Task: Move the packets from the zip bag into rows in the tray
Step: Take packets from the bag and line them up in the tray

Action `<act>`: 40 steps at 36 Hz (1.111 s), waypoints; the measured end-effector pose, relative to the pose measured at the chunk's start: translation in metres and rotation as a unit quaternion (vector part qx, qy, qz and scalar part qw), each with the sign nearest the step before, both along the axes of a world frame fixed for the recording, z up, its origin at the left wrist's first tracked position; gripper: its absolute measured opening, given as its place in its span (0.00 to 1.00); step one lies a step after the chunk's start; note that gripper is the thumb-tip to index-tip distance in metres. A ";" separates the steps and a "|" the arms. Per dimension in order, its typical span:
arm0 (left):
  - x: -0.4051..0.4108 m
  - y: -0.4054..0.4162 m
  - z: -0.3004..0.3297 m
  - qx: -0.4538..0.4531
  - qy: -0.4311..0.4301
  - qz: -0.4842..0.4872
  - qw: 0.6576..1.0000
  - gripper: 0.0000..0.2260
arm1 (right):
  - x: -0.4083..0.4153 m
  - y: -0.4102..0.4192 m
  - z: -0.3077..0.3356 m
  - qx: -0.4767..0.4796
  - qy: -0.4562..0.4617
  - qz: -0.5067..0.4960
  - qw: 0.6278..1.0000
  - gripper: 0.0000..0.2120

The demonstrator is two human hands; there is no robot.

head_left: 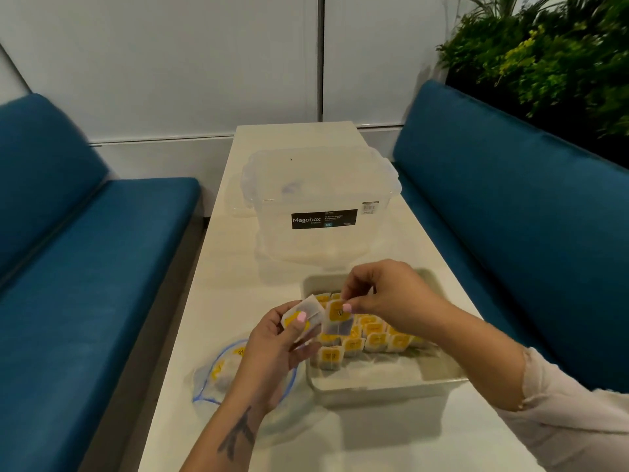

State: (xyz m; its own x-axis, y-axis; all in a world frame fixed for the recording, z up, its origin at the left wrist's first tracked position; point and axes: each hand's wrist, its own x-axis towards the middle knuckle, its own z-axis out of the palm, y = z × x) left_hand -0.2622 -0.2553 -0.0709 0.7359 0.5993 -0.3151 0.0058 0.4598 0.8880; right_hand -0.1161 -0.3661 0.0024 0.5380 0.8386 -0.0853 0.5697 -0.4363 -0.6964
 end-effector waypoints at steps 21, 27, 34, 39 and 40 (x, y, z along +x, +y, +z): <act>-0.001 0.004 -0.010 0.013 0.022 0.026 0.999 0.11 | 0.005 -0.011 -0.091 -0.215 -0.152 -0.018 0.965 0.02; -0.003 0.004 -0.010 0.028 0.034 0.029 0.999 0.12 | 0.003 -0.007 -0.098 -0.213 -0.159 -0.045 0.963 0.04; -0.003 0.003 -0.009 0.034 0.048 0.029 0.998 0.12 | 0.001 -0.006 -0.099 -0.218 -0.138 -0.070 0.964 0.04; -0.002 0.001 -0.007 0.037 0.050 0.027 0.998 0.12 | 0.001 -0.007 -0.098 -0.214 -0.125 -0.069 0.966 0.04; -0.001 0.001 -0.007 0.036 0.052 0.026 0.998 0.13 | 0.001 -0.008 -0.098 -0.212 -0.123 -0.069 0.967 0.05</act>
State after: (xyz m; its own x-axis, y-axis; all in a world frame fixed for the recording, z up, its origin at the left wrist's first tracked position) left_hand -0.2632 -0.2546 -0.0781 0.6687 0.6600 -0.3424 0.0767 0.3968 0.9147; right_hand -0.1151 -0.3739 -0.0954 0.6899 0.6753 -0.2608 0.6112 -0.7364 -0.2901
